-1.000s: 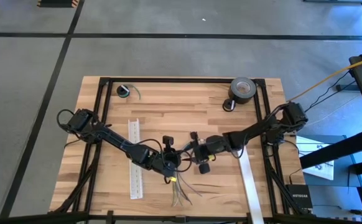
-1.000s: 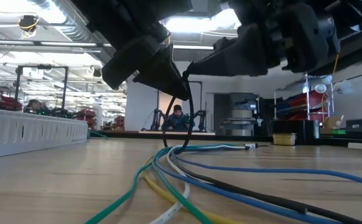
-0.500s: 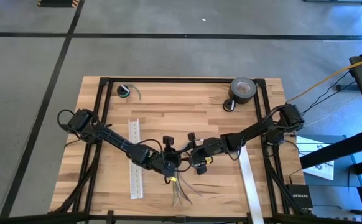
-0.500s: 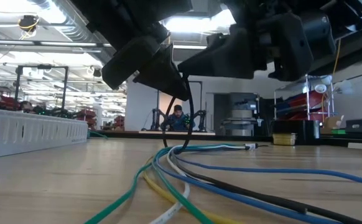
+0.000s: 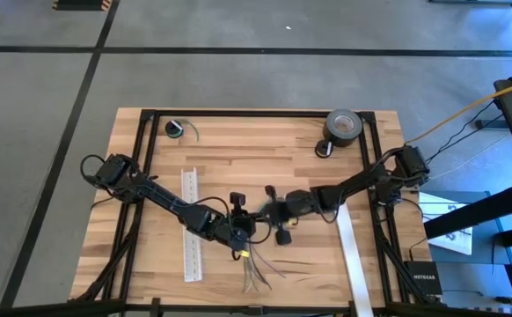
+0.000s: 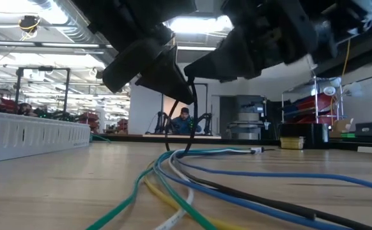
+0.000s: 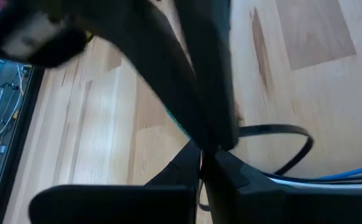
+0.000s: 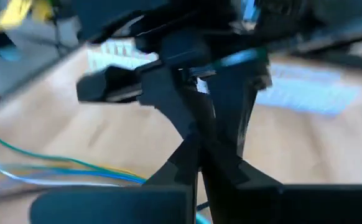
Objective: Ziptie cables
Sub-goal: Wrap the colored cables with the black zip tie
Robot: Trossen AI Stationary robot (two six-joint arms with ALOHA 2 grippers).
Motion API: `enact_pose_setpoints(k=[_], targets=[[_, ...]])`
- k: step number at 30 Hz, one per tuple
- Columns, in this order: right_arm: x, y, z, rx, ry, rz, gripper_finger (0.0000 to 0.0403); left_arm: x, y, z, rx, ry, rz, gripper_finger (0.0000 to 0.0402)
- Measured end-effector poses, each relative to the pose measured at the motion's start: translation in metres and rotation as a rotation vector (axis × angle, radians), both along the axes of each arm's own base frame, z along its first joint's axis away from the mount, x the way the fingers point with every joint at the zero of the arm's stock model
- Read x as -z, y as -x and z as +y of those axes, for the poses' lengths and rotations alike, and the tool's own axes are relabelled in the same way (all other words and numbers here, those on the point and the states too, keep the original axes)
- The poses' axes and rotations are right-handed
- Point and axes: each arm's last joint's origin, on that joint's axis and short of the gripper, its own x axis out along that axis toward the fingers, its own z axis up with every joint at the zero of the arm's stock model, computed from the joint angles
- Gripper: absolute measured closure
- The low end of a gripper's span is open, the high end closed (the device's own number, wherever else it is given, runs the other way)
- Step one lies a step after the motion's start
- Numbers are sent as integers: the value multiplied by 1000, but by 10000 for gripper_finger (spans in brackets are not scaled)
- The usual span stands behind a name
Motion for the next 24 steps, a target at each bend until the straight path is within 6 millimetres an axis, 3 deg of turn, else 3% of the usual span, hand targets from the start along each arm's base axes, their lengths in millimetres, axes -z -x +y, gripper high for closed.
enact_pose_setpoints(k=[7,12,24], targets=[[-8,-2,-29,-69,-288,81,403,1,3,-3,14,-10,22,402],[-25,4,-41,-44,-253,62,403,4,6,-1,-20,15,44,402],[-16,10,-42,-23,-174,160,403,3,5,0,-36,33,24,393]])
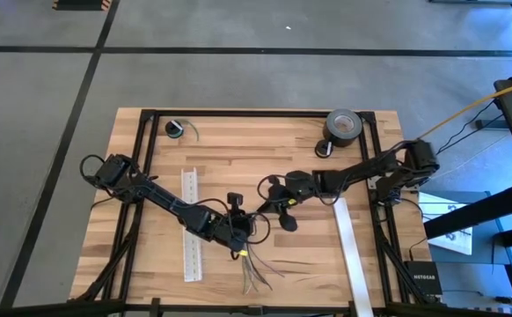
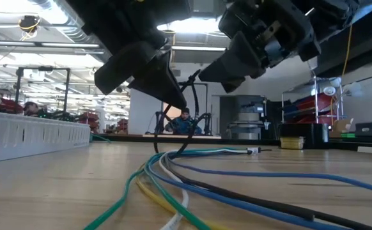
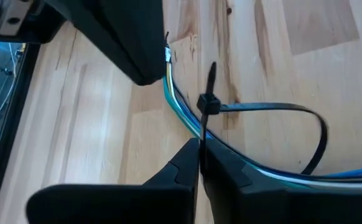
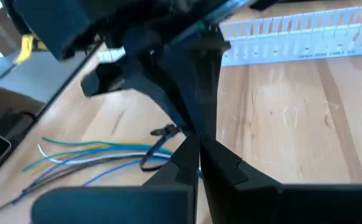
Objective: Ziptie cables
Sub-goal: Wrap the colored cables with the black zip tie
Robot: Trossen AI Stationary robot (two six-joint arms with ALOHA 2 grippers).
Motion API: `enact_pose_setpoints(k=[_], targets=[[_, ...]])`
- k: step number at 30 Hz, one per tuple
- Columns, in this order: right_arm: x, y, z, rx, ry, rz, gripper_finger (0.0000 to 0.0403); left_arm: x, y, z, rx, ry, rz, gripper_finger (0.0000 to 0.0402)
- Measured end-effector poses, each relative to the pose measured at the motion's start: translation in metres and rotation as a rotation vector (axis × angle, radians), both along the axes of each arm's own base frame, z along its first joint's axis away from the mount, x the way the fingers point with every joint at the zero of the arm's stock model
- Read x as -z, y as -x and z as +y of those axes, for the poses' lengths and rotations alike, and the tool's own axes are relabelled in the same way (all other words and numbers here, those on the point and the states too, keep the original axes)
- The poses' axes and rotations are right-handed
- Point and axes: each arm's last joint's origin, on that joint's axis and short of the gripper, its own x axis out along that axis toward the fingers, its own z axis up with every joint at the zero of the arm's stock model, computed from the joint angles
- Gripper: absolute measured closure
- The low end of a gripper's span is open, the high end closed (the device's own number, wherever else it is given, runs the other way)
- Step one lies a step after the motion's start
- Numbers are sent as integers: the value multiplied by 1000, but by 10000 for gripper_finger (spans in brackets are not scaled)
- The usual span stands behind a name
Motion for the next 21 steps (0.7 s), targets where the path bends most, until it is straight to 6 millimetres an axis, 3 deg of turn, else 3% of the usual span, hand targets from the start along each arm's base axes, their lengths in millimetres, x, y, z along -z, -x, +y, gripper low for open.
enact_pose_setpoints(k=[7,13,16,21], targets=[[0,16,-3,0,96,144,402,-1,-1,0,-2,7,-12,359],[10,18,3,31,-44,272,398,-1,-2,2,-9,9,-15,369],[18,17,13,24,-82,306,376,-1,-2,2,-10,9,-16,393],[26,10,31,-23,-99,244,320,-1,-2,1,-10,11,-18,401]])
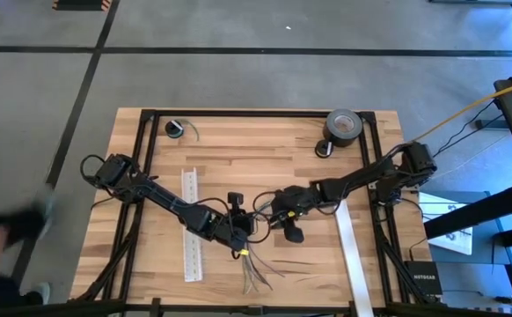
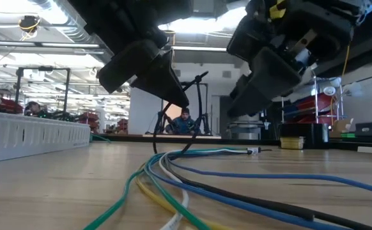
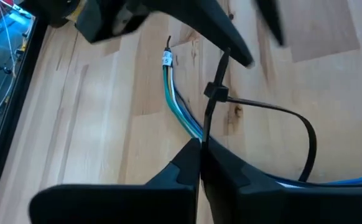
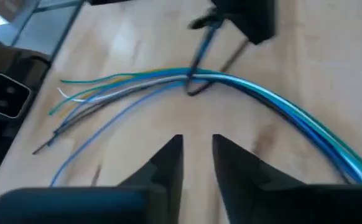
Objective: Ziptie cables
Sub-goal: Wrap the colored cables with the black zip tie
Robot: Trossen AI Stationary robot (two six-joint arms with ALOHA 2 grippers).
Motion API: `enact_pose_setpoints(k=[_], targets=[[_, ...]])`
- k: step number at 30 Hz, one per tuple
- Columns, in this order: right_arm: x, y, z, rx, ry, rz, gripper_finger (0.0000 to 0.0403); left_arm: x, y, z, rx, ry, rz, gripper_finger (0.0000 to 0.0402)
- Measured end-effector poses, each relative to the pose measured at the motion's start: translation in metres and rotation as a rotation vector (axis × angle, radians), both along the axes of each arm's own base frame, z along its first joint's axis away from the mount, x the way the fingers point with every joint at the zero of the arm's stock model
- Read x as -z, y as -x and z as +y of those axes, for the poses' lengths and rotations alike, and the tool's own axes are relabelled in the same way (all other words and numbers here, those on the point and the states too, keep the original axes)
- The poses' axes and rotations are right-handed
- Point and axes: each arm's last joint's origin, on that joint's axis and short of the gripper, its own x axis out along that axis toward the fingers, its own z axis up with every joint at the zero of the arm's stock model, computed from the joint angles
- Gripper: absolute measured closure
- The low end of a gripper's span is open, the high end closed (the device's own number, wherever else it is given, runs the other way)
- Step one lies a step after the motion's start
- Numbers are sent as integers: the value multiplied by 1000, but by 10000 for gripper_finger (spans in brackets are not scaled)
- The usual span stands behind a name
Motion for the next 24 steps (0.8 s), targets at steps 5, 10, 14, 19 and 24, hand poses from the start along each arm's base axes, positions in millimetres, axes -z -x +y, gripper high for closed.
enact_pose_setpoints(k=[5,10,14,19,24], targets=[[5,-11,7,-10,-4,-122,286,0,0,0,3,-4,0,401],[16,-19,1,13,-6,-152,281,-1,-1,0,7,-5,-4,401],[16,-22,-6,21,-31,-182,281,-1,-1,-1,16,-10,-7,402],[10,-25,-16,2,-111,-199,281,-1,-1,0,16,-11,-7,402],[8,-24,-14,-46,-186,-191,281,-1,-1,-1,16,-11,-7,402]])
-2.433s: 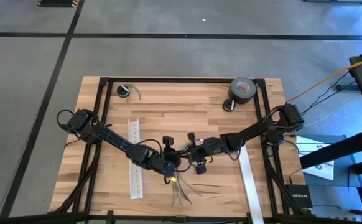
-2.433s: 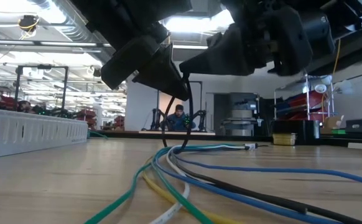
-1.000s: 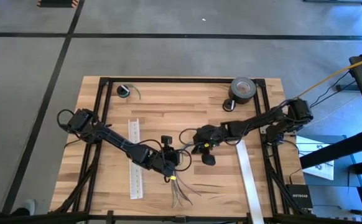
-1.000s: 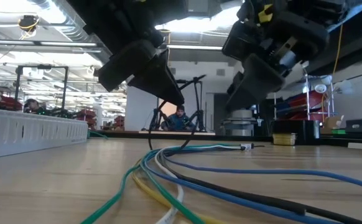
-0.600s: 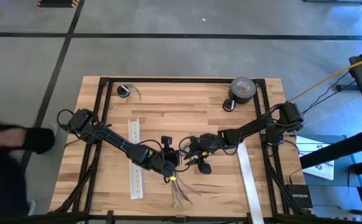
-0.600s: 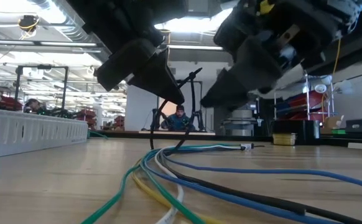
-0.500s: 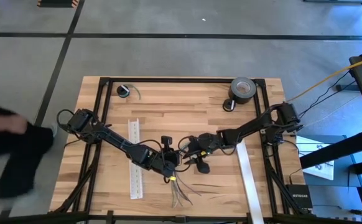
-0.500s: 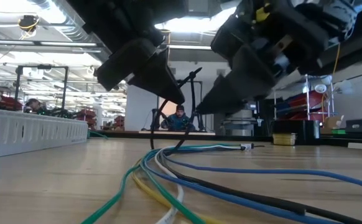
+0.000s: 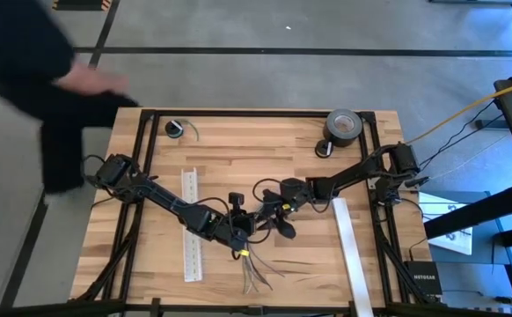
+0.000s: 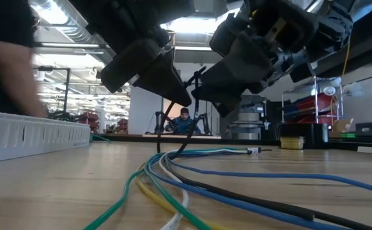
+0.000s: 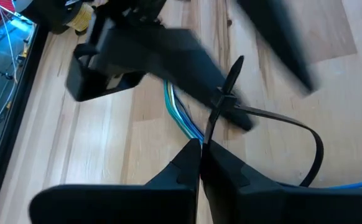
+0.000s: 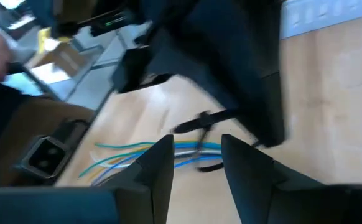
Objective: Ziptie cables
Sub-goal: Wrap the colored cables with the black zip tie
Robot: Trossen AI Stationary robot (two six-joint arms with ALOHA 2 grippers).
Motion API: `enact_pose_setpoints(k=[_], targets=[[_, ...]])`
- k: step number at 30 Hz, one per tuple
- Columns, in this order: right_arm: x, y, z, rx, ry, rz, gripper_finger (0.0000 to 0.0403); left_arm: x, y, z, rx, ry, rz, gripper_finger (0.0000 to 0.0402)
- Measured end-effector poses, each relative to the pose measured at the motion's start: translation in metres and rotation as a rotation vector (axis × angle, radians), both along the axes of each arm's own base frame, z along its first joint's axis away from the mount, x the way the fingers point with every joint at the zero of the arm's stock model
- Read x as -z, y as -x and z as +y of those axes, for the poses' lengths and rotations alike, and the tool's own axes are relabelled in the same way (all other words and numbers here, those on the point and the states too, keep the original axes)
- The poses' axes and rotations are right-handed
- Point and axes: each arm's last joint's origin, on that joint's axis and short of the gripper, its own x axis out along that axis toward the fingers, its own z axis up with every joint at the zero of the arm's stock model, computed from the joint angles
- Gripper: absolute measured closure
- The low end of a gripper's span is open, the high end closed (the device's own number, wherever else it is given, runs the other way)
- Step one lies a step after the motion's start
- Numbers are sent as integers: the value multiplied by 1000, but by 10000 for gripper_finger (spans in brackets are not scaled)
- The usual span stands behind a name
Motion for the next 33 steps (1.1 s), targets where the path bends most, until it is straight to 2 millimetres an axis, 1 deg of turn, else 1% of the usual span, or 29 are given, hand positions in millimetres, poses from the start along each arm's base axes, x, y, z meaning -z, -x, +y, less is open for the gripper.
enact_pose_setpoints(k=[3,6,8,12,14,19,25,33], targets=[[-1,0,1,0,-19,4,282,0,0,0,0,0,0,402],[-1,-1,0,34,-6,-1,298,0,0,0,0,0,0,401],[-2,-1,0,34,-8,-12,320,0,0,0,0,0,0,401],[-4,-2,0,34,-11,-29,380,0,0,0,0,0,0,401],[-2,-1,0,35,-9,-11,396,0,0,0,0,0,0,401],[-1,-1,0,67,-18,5,401,0,0,0,8,-8,3,401],[-1,-2,-2,106,-26,15,402,-2,-2,-2,64,-54,9,401],[-1,-3,-12,135,-93,51,402,-2,1,-9,195,-194,90,401]])
